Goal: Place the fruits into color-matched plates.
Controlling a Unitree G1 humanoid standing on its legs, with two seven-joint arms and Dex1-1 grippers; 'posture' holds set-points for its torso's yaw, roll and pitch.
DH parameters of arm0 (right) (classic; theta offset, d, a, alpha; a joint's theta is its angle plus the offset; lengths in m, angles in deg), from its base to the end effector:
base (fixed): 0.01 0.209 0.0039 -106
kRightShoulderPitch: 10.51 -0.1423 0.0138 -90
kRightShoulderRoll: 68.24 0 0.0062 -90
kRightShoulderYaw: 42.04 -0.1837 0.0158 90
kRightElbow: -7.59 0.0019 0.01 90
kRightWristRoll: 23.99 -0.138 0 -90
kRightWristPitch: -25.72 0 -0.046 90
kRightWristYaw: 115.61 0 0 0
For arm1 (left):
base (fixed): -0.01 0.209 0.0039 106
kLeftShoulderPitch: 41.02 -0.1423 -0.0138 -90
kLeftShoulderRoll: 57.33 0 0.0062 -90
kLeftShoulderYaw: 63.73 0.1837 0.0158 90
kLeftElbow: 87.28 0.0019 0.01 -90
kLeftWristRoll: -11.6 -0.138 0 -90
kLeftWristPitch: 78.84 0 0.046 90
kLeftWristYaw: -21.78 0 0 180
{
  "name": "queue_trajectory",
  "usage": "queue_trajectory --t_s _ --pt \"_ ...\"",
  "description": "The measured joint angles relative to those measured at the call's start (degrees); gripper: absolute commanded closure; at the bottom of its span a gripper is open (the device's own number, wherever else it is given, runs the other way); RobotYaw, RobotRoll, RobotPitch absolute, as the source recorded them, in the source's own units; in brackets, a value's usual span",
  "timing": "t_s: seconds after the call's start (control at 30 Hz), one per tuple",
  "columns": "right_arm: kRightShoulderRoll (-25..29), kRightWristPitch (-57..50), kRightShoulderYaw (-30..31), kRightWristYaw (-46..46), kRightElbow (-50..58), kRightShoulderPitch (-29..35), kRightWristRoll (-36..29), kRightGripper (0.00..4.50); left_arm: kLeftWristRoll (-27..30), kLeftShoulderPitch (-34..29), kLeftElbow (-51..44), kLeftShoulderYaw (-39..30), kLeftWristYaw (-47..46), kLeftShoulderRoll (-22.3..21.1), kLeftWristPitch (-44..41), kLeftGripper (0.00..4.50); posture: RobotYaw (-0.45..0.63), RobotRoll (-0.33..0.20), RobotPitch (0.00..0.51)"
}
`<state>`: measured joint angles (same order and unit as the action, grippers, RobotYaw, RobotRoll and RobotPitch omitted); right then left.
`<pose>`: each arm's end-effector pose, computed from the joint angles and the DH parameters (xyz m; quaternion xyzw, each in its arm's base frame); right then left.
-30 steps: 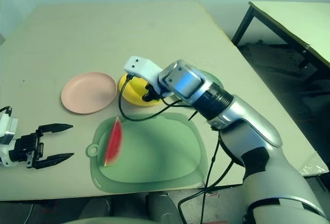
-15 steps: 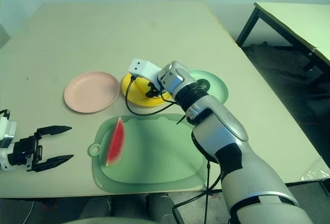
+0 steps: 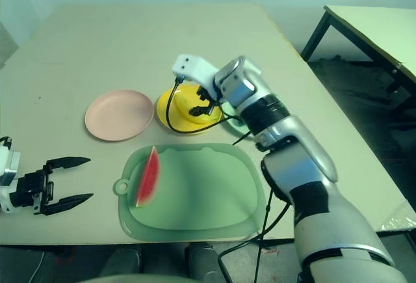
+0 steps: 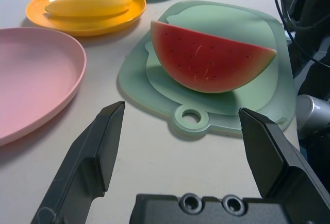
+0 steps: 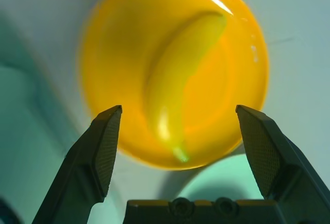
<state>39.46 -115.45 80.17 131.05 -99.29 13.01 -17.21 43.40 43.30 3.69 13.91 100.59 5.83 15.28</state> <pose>0.3345 -0.1460 0.2606 -0.3783 0.2870 0.4173 0.7749 0.1810 0.3160 0.1107 0.1088 0.0303 -0.5537 0.8250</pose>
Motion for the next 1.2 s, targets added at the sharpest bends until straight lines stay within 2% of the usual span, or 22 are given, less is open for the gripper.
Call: queue_trajectory --t_s 0.13,0.23,0.47,0.67,0.83,1.03,1.2 --pt "1.7 -7.5 -4.38 -0.13 10.6 5.14 -3.37 0.04 -0.06 0.43 0.47 0.02 0.24 0.08 0.17 0.0 0.04 0.0 0.08" --pt "2.7 -10.59 -10.1 -1.93 17.34 11.93 -6.9 0.04 -0.1 0.5 0.87 0.0 0.26 0.11 0.22 0.0 0.03 0.0 0.084" --pt "3.82 -5.91 -23.25 -3.93 28.76 31.07 -16.34 0.04 -0.11 0.65 1.55 -0.05 0.7 0.06 0.26 0.0 0.02 0.0 0.086" --pt "2.12 5.24 -33.96 -9.12 25.44 43.76 -20.45 0.04 -0.16 1.42 2.27 -0.14 0.98 -0.1 0.25 0.0 0.01 0.0 0.087" --pt "-1.87 7.59 -41.86 -12.95 22.3 48.25 -26.23 0.04 -0.18 1.82 2.6 -0.11 1.07 -0.15 0.03 0.0 0.0 0.0 0.087" --pt "-1.12 15.97 -44.45 -10.21 16.39 52.94 -28.97 0.04 -0.19 1.99 2.76 -0.11 1.08 -0.23 -0.39 0.0 0.0 0.0 0.084" --pt "-0.67 32.24 -44.26 -4.88 6.58 55.27 -27.86 0.04 -0.26 2.04 2.79 -0.1 0.93 -0.24 -0.6 0.0 0.0 0.0 0.081"
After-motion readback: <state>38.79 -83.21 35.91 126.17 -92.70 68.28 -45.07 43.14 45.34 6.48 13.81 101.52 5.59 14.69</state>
